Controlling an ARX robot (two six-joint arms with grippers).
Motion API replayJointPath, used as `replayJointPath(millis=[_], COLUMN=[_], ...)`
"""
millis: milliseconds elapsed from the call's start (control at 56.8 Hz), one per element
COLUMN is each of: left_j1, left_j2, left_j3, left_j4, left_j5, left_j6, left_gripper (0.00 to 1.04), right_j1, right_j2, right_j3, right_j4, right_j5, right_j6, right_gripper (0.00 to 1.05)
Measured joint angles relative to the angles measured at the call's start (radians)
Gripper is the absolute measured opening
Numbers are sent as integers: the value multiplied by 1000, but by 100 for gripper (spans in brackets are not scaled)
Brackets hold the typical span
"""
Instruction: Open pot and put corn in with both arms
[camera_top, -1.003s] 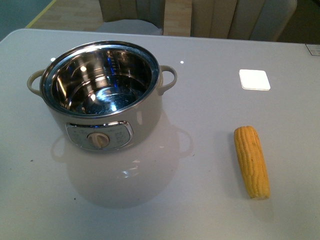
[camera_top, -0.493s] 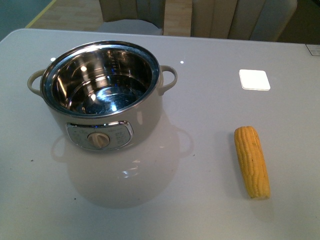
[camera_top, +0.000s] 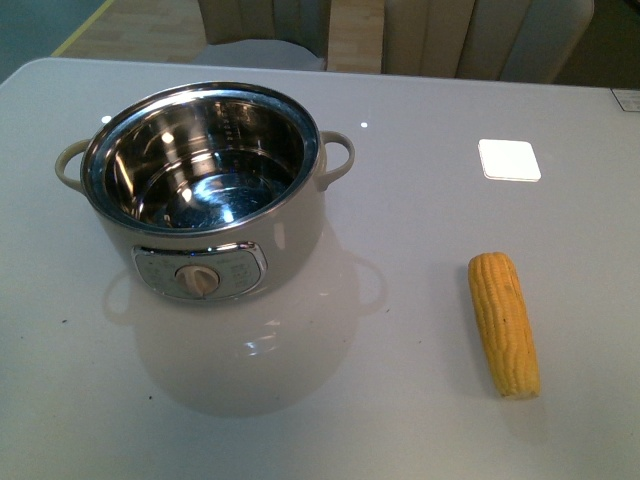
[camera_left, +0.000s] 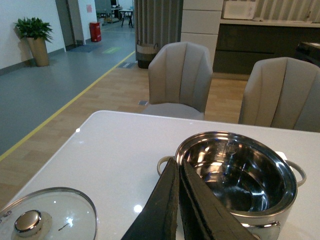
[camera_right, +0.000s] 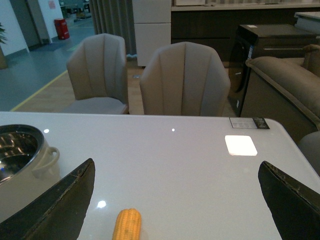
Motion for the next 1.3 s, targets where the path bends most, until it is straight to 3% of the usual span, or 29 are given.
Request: replayJointPath(millis=[158,282,686,915,1003,1074,1302], left_j1=[0,0,0,0,0,0,0], left_j2=[-6,-6,-6,-6,-6,-7,-7], left_j3=[0,0,0,0,0,0,0], left_j4=[-5,-5,-5,-5,-5,-5,-5], left_j5=[0,0,0,0,1,0,0], left_j6=[0,0,1,0,0,0,0], left_gripper=[7,32,100,98,98,98,98], right_j1=[0,0,0,-1,-5,6,74], right_j2=[0,0,0,6,197,335,661], right_j3=[0,0,0,2,120,159,186], right_j4=[0,0,0,-8,-304,-392,-165], right_j5=[0,0,0,-5,-57,-60,-39], right_j6=[0,0,0,6,95,138,201], right_gripper=[96,96,96,96,96,96,96])
